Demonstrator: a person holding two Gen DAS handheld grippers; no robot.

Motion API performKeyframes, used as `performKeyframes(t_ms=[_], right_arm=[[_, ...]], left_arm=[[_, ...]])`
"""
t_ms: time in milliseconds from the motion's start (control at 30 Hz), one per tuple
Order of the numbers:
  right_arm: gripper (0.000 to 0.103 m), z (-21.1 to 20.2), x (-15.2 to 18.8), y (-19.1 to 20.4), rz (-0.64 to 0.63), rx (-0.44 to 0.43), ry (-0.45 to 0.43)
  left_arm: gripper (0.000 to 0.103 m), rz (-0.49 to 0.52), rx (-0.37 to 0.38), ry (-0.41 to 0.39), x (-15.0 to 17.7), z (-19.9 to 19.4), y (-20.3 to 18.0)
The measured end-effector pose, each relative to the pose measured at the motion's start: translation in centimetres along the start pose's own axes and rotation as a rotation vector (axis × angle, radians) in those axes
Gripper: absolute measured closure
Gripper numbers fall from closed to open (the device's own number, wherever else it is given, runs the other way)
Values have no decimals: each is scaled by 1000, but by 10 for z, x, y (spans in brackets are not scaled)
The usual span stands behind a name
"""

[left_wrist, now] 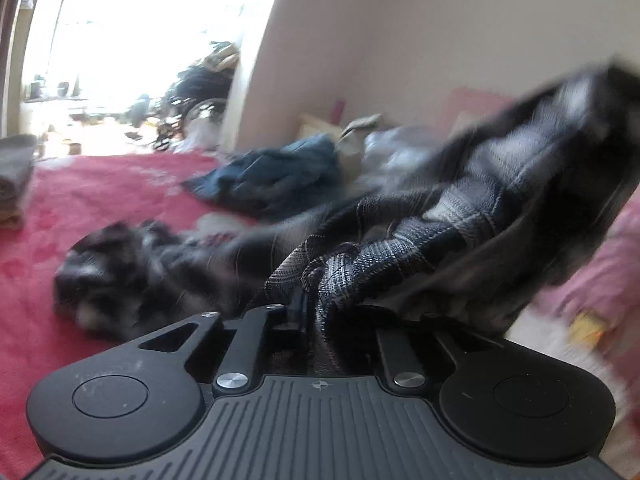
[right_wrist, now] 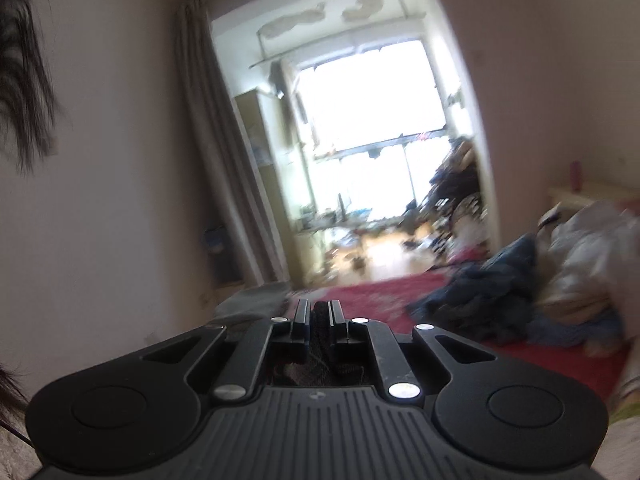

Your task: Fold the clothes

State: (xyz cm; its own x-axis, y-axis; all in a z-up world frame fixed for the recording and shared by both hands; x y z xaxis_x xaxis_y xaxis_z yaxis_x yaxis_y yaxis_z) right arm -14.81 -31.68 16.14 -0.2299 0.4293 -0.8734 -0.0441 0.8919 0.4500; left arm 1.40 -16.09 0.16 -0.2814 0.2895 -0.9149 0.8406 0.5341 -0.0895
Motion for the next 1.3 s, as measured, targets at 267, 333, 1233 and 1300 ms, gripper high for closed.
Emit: performKeyframes(t_ms=[267, 333, 1233, 1300], right_arm=[[93, 2, -58, 33, -193, -105, -22], [93, 36, -59, 38, -211, -179, 45], [41, 384, 150, -40, 283, -195, 743], [41, 367, 149, -41, 264, -187, 765]], left_arm=[[97, -85, 112, -140, -59, -67, 6], [97, -139, 93, -131, -54, -79, 21], [53, -465, -225, 434, 159, -32, 186], [53, -493, -244, 427, 162, -28, 191]])
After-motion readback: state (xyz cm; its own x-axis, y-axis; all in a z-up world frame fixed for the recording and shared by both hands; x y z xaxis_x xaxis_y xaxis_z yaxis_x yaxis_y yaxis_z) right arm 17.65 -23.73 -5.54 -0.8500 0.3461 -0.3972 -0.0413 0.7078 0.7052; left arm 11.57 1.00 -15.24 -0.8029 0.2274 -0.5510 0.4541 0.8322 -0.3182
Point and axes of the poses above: each gripper's, at about its wrist camera, not at the fingertips, and z roughly the way its jaws point, y to its left, x to its underside, the point moved 8 cm from there along z, roughly the way its jaws point, and after that the axes turned 14 degrees about z, right-handed, at the moved point
